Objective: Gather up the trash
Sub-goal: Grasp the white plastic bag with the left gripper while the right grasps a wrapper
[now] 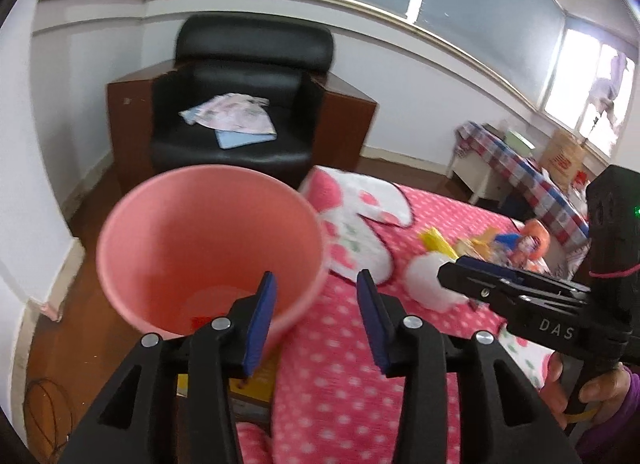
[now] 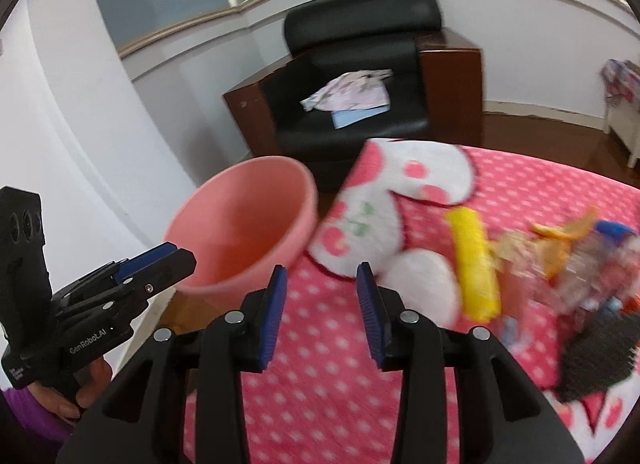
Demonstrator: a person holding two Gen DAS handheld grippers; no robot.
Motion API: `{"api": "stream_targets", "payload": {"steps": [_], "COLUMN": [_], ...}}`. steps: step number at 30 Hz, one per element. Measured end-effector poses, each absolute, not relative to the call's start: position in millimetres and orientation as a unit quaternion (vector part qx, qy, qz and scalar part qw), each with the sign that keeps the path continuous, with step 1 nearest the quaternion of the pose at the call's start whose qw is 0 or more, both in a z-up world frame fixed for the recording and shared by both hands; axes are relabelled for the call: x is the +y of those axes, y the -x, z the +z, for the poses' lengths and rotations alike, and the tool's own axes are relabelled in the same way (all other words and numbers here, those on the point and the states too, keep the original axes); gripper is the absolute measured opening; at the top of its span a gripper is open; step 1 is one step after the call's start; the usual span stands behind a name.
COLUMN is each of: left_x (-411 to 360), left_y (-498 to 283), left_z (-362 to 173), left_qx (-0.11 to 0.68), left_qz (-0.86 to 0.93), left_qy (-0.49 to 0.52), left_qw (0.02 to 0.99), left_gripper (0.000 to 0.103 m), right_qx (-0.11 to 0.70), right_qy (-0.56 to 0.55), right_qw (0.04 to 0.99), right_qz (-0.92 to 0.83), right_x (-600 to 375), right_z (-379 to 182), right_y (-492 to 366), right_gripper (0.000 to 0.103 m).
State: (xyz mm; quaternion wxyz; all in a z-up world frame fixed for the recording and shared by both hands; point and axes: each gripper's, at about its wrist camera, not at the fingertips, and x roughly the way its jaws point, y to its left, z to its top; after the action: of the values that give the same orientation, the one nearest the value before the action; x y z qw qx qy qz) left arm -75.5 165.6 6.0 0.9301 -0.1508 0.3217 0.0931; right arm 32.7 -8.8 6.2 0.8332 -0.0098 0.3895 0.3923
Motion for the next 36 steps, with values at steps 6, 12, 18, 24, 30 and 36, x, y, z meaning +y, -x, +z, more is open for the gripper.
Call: {"api": "stream_targets", "payload": {"steps": [6, 12, 18, 24, 30, 36], "left_x": [129, 104, 83, 74, 69, 68], "left_y": [62, 51, 40, 17, -17, -48], "left_z": [-4, -15, -19, -16, -15, -26], "left_qx": [0.344, 0.363, 0.378, 0.386, 0.391, 0.407], "left_qz": [0.058, 0.039, 0.028, 0.028, 0.019, 0.024], "left_qy": [0.137, 0.137, 0.116, 0.102, 0.096, 0.088], "left_qw": [0.927, 0.921, 0.918, 0.917, 0.915, 0.909], "left_gripper": [0.051, 0.053, 0.057, 0.061, 0.063, 0.063], "right_qx": [0.390, 0.401, 0.417, 0.420, 0.424, 0.429], "right_qy": [-0.019, -0.038, -0.061, -0.069, -0.074, -0.076], "right_qw": [0.856, 0.867, 0.862, 0.856, 0.850, 0.845], "right_qz": [0.338, 0.293, 0.280, 0.293, 0.303, 0.310], "right_x": [-69, -109, -127, -125, -119, -112], "right_z": [-1, -20, -35, -41, -45, -49], "right_y": [-32, -31, -40, -47, -60, -73], "right_gripper": [0.037, 0.037, 0.037, 0.037, 0.037, 0.037]}}
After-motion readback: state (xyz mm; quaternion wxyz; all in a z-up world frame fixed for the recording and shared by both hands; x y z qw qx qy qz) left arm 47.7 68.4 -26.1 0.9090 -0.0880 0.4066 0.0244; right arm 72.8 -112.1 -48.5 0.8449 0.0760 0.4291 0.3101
